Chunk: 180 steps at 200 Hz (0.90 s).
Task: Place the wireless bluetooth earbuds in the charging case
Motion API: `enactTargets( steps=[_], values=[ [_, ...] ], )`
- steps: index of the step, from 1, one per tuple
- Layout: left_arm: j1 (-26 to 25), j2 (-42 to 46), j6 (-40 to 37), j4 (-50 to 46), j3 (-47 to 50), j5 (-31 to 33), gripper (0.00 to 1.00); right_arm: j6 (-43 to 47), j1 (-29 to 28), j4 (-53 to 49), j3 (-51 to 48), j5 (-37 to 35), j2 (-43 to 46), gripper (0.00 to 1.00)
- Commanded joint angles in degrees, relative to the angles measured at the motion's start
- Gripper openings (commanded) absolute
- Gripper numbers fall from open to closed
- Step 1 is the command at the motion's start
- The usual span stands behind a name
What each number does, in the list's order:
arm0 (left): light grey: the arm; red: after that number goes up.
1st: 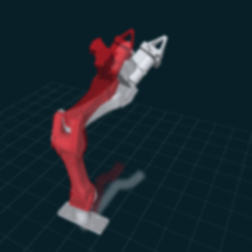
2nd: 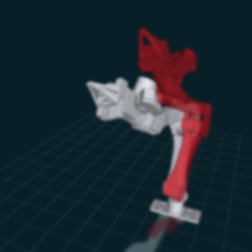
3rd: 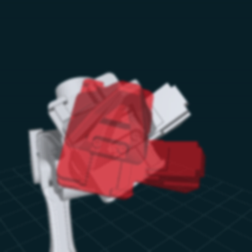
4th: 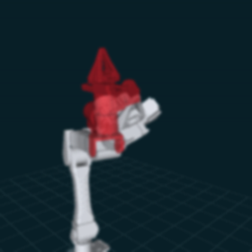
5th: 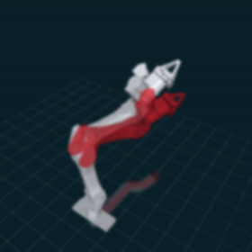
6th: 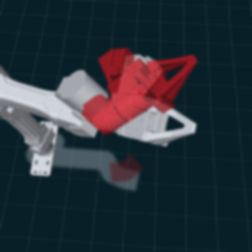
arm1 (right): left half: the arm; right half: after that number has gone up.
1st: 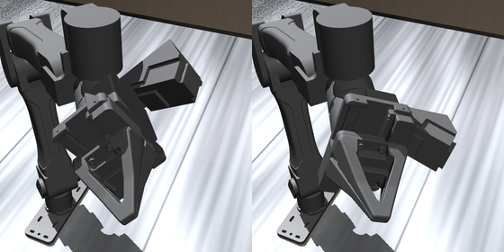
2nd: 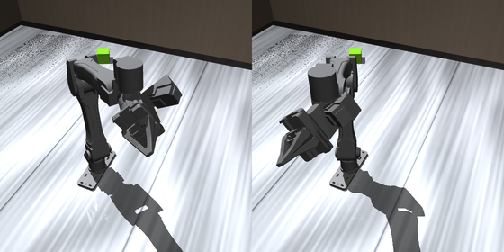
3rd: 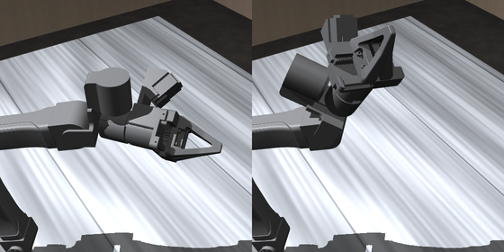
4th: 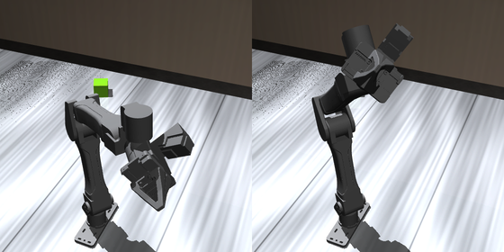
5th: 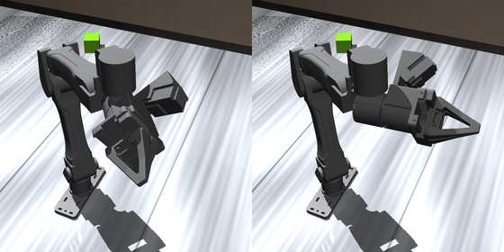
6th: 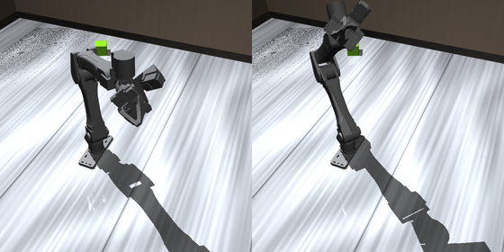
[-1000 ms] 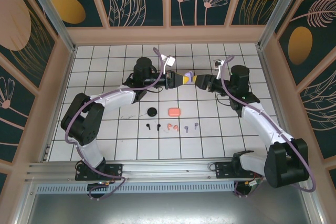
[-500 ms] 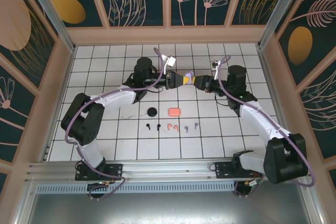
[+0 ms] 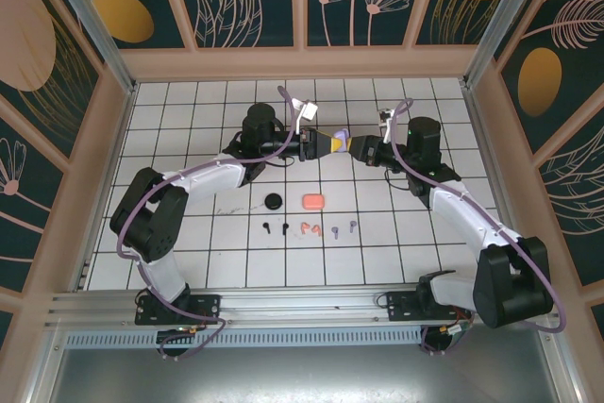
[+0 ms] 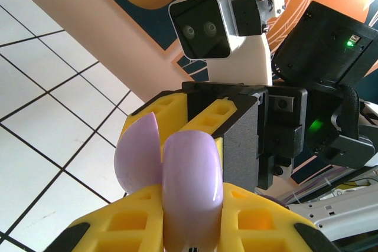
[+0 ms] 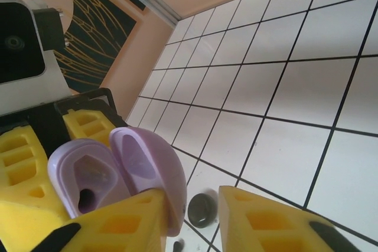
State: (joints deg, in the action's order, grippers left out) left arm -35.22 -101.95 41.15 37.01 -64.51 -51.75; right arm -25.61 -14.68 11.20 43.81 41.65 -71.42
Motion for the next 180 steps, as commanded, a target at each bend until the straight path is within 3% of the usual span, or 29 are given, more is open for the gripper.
enactTargets(
  steps=[1,33,49,74,109,144,180],
  values=[
    [-1.2,-0.3,-0.2,2.5,-1.9,-2.0,0.00,0.9,-0.4,1.2,2.1,0.5,-0.8,0.23],
    [-1.5,-0.5,-0.2,2.5,-1.9,-2.0,0.00,1.3,-0.4,0.7,2.7,0.7,-0.8,0.11],
    [-1.5,-0.5,-0.2,2.5,-1.9,-1.8,0.00,1.6,-0.4,0.4,2.9,0.8,-0.8,0.00],
    [-1.5,-0.7,-0.2,2.4,-1.8,-0.9,0.00,2.1,-0.4,-0.5,3.5,0.5,-0.8,0.00],
    [-1.5,-0.2,-1.3,1.1,-1.4,3.8,0.39,3.1,-0.4,-2.3,4.5,-0.9,-0.8,0.00],
    [-1.6,0.4,-2.8,-1.5,-1.6,8.9,0.62,4.4,-0.4,-5.3,5.6,-3.0,-0.9,0.00],
    [-1.2,2.3,-4.3,-3.2,-0.7,13.0,0.76,6.1,-0.3,-8.5,7.2,-5.8,-1.1,0.00]
  ],
)
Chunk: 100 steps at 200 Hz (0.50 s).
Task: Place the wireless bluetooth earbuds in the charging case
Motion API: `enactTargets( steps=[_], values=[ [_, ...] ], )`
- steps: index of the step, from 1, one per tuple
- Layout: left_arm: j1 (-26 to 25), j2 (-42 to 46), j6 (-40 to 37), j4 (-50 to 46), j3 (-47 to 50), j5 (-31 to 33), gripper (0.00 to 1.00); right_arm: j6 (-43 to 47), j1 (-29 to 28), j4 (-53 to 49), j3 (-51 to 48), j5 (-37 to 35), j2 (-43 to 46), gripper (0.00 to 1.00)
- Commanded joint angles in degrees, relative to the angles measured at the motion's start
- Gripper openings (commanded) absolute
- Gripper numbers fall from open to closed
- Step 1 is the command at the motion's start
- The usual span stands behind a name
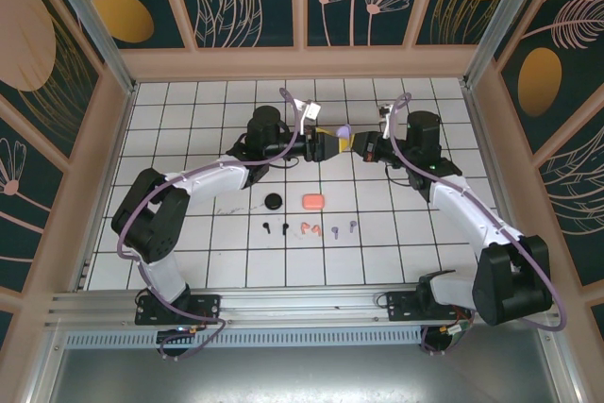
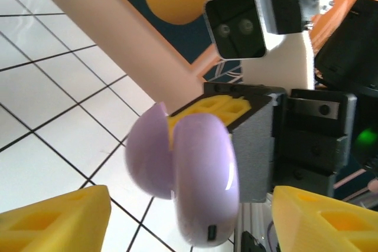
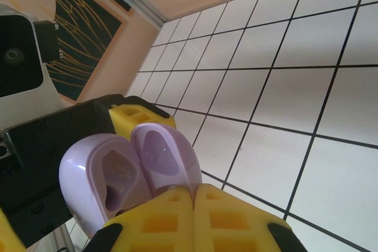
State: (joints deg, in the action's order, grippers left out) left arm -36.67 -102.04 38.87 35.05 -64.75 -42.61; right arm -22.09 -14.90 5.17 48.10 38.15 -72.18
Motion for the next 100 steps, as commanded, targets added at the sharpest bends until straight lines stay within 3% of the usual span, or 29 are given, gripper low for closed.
enactTargets(
  steps=[1,63,100],
  values=[
    [0.3,2.5,-2.0,-1.3,-0.3,3.9,0.76,2.6,-0.1,-2.4,3.0,-2.4,-0.3,0.00],
    [3.6,9.0,-9.4,-10.4,0.2,3.6,0.84,6.7,0.1,-7.5,8.3,-5.9,-2.6,0.00],
    [5.0,8.6,-24.0,-31.6,-8.4,0.4,0.89,14.4,-0.2,-13.6,13.4,-7.9,-5.7,0.00]
  ],
)
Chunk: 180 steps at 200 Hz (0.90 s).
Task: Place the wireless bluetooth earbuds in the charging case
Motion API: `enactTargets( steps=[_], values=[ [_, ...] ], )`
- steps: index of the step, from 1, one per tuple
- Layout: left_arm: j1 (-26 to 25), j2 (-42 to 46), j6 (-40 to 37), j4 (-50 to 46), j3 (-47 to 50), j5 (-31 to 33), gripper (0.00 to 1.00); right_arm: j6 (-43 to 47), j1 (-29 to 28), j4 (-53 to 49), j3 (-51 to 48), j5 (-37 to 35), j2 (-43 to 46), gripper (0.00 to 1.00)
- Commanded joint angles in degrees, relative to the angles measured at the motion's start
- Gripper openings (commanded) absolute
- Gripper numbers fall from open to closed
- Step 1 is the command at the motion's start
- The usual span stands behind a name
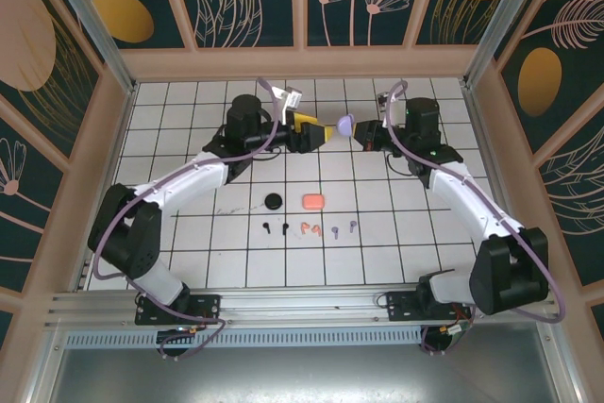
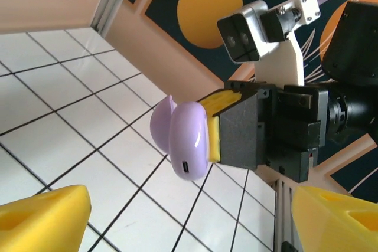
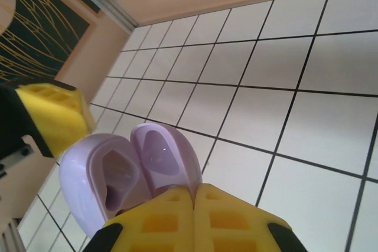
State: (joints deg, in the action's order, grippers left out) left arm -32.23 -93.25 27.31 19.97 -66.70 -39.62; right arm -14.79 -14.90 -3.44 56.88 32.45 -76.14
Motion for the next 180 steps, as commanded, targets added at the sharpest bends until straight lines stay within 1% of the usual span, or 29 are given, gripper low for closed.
enactTargets(
  steps=[1,18,35,39,54,67,83,99,120,145,180],
  values=[
    [0.6,-0.4,-12.9,-17.3,-6.8,-2.6,0.89,7.3,-0.1,-5.3,4.8,-2.2,-1.8,0.00],
    [0.7,-2.7,-20.5,-28.8,-13.2,-3.1,0.89,12.7,-0.6,-9.4,7.4,-3.7,-3.2,0.00],
    [0.8,-4.6,-26.4,-38.8,-19.0,-3.1,0.89,18.0,-2.0,-13.1,9.4,-6.3,-4.3,0.00],
    [0.8,-6.8,-27.8,-40.9,-20.4,-3.1,0.88,19.2,-2.4,-13.9,9.7,-6.9,-4.5,0.00],
    [0.8,-9.7,-32.0,-48.3,-25.6,-3.1,0.85,22.7,-3.8,-16.4,11.1,-9.4,-5.5,0.00],
    [0.8,-12.2,-35.2,-54.4,-30.2,-3.2,0.80,24.7,-4.9,-18.3,12.2,-11.1,-6.3,0.00],
    [0.8,-15.0,-38.2,-60.4,-34.9,-3.0,0.75,26.0,-5.9,-19.5,13.1,-11.3,-6.9,0.00],
    [0.8,-16.6,-40.2,-63.9,-37.5,-3.6,0.72,26.4,-6.4,-19.8,13.3,-10.9,-6.8,0.00],
    [0.8,-17.1,-41.4,-65.3,-38.5,-4.8,0.69,26.6,-7.1,-20.2,13.3,-10.5,-6.5,0.00],
    [0.8,-17.8,-42.4,-66.4,-39.3,-6.8,0.69,26.4,-7.7,-20.4,13.3,-9.8,-6.1,0.00],
    [0.8,-19.7,-43.4,-68.2,-41.4,-11.3,0.67,26.0,-8.5,-20.4,13.5,-8.1,-5.4,0.00]
  ],
)
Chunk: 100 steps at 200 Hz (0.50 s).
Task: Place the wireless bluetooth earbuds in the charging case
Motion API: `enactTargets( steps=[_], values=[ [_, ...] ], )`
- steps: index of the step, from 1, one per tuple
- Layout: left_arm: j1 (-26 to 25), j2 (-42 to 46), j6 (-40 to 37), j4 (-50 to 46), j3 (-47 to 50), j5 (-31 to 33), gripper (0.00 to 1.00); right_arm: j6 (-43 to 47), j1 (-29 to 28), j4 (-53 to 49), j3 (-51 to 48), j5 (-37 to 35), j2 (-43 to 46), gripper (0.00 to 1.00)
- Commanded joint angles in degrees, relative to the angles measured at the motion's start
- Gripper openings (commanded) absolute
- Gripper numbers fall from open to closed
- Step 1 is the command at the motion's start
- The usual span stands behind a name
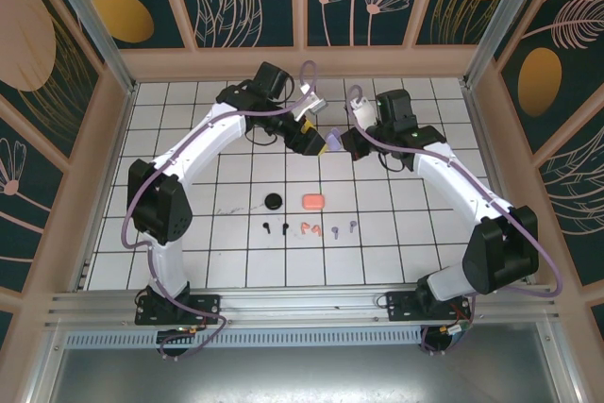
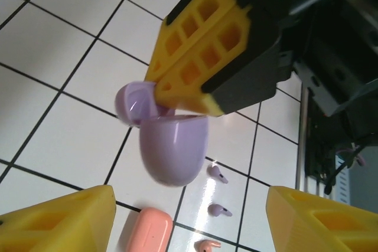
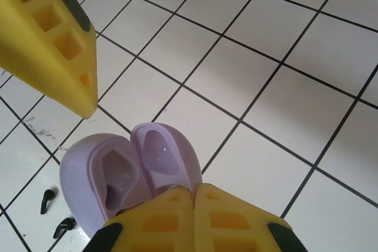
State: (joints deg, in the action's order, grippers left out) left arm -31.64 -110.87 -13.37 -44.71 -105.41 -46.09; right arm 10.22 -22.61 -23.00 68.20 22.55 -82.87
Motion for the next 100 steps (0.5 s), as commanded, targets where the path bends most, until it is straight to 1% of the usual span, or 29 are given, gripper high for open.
enactTargets(
  steps=[1,42,100],
  values=[
    [0.2,-2.1,-2.7,-3.5,-2.7,-4.9,0.67,0.9,-0.8,-0.8,2.3,1.9,1.4,0.00],
    [0.2,-3.3,-2.7,-3.5,-4.3,-6.6,0.65,0.5,-1.4,-1.1,2.8,2.9,2.1,0.00],
    [0.2,-4.4,-2.7,-3.4,-4.9,-8.2,0.60,-0.2,-2.1,-0.7,3.1,3.7,2.4,0.00]
  ],
)
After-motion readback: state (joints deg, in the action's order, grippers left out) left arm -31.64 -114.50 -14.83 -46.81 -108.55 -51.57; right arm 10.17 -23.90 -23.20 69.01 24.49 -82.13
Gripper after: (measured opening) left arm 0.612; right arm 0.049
